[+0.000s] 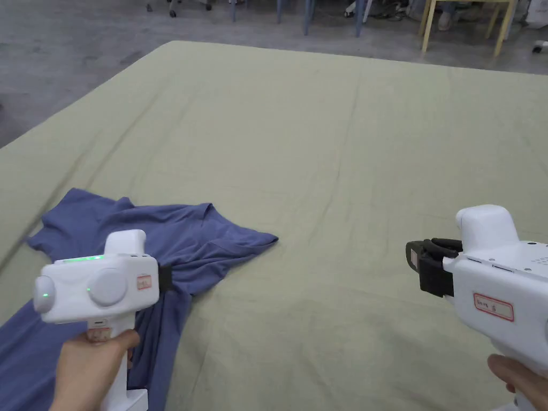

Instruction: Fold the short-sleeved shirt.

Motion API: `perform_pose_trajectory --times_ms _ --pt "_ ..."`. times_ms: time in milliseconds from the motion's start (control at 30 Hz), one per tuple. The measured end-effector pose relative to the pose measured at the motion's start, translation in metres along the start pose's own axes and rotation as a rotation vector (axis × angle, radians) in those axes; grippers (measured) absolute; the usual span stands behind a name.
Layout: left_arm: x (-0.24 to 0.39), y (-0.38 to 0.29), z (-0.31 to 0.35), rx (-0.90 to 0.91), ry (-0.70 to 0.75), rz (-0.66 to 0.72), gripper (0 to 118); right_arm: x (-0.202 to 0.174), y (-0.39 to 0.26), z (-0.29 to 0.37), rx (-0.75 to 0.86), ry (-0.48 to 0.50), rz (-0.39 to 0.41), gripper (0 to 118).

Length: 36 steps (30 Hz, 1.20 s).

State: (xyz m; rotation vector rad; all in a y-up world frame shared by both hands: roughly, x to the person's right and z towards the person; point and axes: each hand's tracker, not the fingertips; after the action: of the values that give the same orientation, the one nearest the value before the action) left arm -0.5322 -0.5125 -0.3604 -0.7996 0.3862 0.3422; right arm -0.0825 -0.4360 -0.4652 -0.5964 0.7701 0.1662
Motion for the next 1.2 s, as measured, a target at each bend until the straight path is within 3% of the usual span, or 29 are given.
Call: perform_pose_trajectory --times_ms 67,133,233,333,433,567,700,800,933,1033,1067,1100,1167,1200 --pt "0.016 0.018 0.028 0.083 -0.06 0.017 1 0.015 -0.005 0.023 0.014 -0.018 -0.018 3" --pt "0.042 0.036 0.054 0.138 -0.028 -0.082 1 0.03 -0.008 0.05 0.038 -0.048 -0.049 3" --pt "0.103 0.057 0.111 0.231 -0.228 -0.174 1 0.05 -0.008 0.104 0.099 -0.14 -0.031 3" --pt "0.193 0.065 0.157 0.299 -0.331 -0.402 1 0.071 -0.007 0.167 0.167 -0.215 -0.046 3" --pt "0.289 0.048 0.187 0.262 -0.565 -0.595 1 0.091 -0.011 0.231 0.232 -0.286 -0.096 3" --pt "0.405 -0.023 0.187 0.14 -0.715 -0.849 1 0.105 -0.028 0.305 0.265 -0.445 -0.071 3" --pt "0.478 -0.122 0.163 -0.042 -0.835 -0.972 1 0.125 -0.062 0.345 0.254 -0.513 -0.129 3" --pt "0.511 -0.195 0.142 -0.181 -0.835 -1.082 1 0.137 -0.089 0.349 0.219 -0.551 -0.165 3" --pt "0.528 -0.26 0.112 -0.29 -0.759 -1.186 1 0.153 -0.121 0.333 0.171 -0.533 -0.248 3" --pt "0.527 -0.27 0.093 -0.301 -0.731 -1.177 2 0.158 -0.137 0.314 0.14 -0.505 -0.286 3" --pt "0.526 -0.265 0.089 -0.325 -0.756 -1.114 7 0.158 -0.141 0.307 0.129 -0.491 -0.303 3" --pt "0.526 -0.255 0.084 -0.369 -0.771 -1.06 19 0.158 -0.145 0.302 0.123 -0.474 -0.318 3" --pt "0.521 -0.242 0.076 -0.485 -0.851 -0.932 29 0.159 -0.148 0.293 0.112 -0.458 -0.34 3" --pt "0.516 -0.237 0.076 -0.54 -0.905 -0.835 41 0.158 -0.149 0.289 0.108 -0.448 -0.348 3"
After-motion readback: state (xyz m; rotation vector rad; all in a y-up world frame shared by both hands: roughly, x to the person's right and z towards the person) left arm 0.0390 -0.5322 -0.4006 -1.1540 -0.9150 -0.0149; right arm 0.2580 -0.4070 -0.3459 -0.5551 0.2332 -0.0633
